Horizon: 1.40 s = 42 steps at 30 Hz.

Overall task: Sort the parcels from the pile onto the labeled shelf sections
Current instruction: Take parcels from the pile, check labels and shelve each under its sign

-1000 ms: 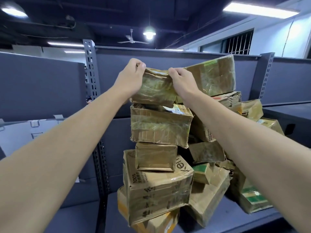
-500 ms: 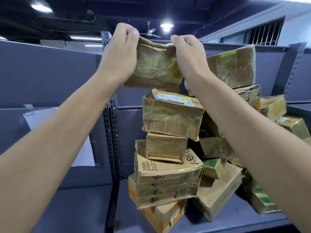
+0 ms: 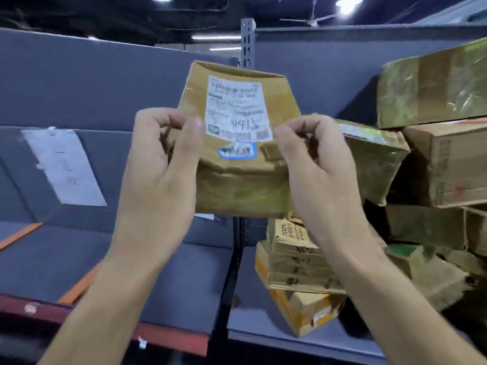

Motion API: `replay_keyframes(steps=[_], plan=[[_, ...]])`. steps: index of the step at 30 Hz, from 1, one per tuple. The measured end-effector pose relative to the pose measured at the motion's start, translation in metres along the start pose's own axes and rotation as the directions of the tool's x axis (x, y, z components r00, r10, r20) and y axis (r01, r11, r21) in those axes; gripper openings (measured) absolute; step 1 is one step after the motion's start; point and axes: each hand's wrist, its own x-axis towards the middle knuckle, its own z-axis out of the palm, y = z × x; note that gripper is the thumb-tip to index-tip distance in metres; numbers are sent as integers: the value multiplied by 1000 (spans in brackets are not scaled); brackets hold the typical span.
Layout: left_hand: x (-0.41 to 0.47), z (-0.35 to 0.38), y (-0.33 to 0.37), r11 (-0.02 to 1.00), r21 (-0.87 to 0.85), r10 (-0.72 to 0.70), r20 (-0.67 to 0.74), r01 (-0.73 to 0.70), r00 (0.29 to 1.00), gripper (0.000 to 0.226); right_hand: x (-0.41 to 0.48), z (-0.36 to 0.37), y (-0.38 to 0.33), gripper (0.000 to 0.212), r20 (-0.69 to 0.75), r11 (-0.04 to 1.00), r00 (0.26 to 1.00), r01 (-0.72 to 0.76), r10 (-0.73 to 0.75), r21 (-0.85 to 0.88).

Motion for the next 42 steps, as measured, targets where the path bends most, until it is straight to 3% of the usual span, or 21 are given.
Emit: replay_keyframes(steps=[6,11,18,30,35,42], plan=[[-106,-28,-27,945,130,-308,57,299,950,23,-103,-5,39,16,94,991,995,-8,21,-133],[-174,-40,-42,886,106,-461,99,451,882,43,-179,-13,69,33,135,965,958,-238,252,-112],[-230,-29,-48,730,152,-682,102,666,724,42,-231,-35,86,35,192,897,876,-425,442,-125],[-241,-43,-39,696,98,-716,22,711,698,37,-247,-19,94,33,349,867,807,-497,476,-33],[-241,-74,-48,725,109,-672,-102,680,733,36,-248,18,97,30,435,873,783,-488,445,-15],[-228,-156,-73,715,115,-635,-307,690,709,32,-256,117,98,37,584,883,715,-469,385,-8]])
